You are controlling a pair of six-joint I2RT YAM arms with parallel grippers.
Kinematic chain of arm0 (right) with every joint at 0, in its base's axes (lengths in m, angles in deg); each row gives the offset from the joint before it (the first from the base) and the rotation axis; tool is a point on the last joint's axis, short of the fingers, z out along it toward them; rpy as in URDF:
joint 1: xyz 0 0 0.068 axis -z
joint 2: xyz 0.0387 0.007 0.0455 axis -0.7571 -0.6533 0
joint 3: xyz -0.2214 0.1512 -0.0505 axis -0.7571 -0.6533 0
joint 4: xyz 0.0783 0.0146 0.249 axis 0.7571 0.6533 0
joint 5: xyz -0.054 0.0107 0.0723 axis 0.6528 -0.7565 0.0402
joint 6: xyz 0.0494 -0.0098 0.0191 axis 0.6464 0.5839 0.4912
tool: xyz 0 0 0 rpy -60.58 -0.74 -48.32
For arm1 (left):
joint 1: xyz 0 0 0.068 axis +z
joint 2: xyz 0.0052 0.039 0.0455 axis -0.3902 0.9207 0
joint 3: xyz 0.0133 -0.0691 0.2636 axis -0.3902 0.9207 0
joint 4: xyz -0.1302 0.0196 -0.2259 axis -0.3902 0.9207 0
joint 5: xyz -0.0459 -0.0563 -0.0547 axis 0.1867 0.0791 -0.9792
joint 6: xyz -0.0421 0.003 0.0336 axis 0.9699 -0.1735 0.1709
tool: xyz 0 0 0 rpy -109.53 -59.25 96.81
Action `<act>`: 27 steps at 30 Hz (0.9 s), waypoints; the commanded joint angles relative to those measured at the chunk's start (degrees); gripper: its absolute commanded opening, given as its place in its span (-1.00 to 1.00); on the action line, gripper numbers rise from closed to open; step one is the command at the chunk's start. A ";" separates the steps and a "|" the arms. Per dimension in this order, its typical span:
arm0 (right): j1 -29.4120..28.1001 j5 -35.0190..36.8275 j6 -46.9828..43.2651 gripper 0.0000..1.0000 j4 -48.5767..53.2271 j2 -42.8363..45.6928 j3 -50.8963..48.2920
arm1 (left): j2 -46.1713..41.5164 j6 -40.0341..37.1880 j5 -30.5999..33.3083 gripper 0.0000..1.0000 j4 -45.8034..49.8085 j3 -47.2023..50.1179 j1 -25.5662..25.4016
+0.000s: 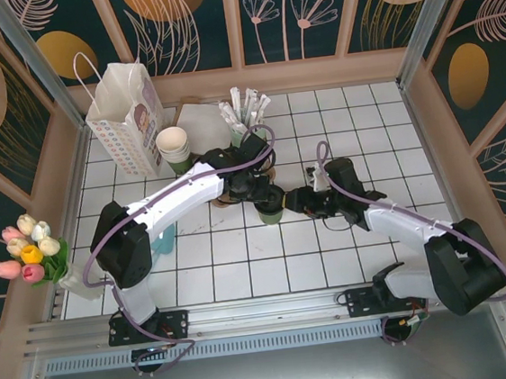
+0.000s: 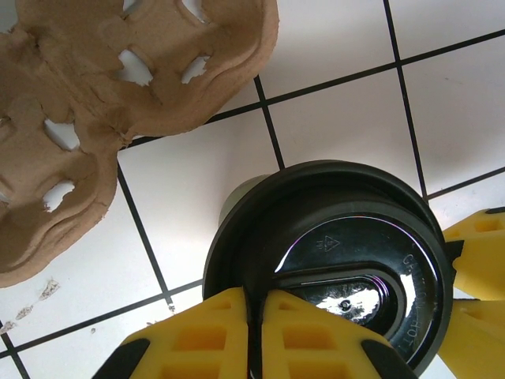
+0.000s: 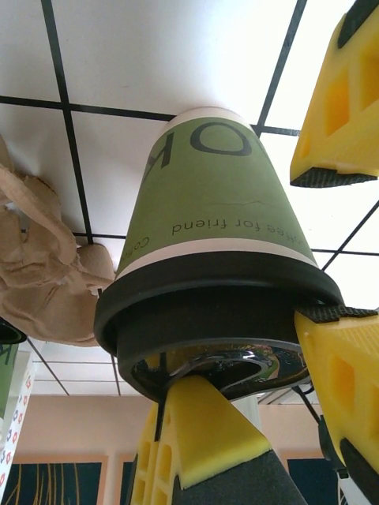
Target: Pack the takeout coffee
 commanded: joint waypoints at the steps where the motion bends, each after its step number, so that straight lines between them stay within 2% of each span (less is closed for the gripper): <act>1: -0.88 6.10 -1.96 -0.09 8.74 -3.08 -0.11 | 3.62 -0.88 -1.29 -0.81 2.77 0.85 -0.38; 6: -0.87 4.45 -1.21 0.04 8.27 -1.36 3.05 | 3.73 -0.36 -1.00 -0.80 2.58 -0.35 -0.38; 11: -0.95 6.08 -1.99 0.48 8.72 2.19 8.04 | 3.70 0.04 -0.55 -0.79 2.85 -0.61 -0.37; 15: -0.92 5.11 -4.37 0.69 7.93 1.89 8.59 | 3.75 0.28 -0.69 -0.78 2.85 -0.80 -0.35; 21: -2.42 4.71 -6.68 0.79 10.34 -1.08 11.82 | 3.84 0.35 -1.09 -0.75 2.98 -1.87 -0.38; 27: -4.85 12.81 -7.06 0.98 20.69 -7.11 19.23 | 3.86 0.44 -1.33 -0.73 3.09 -2.33 -0.36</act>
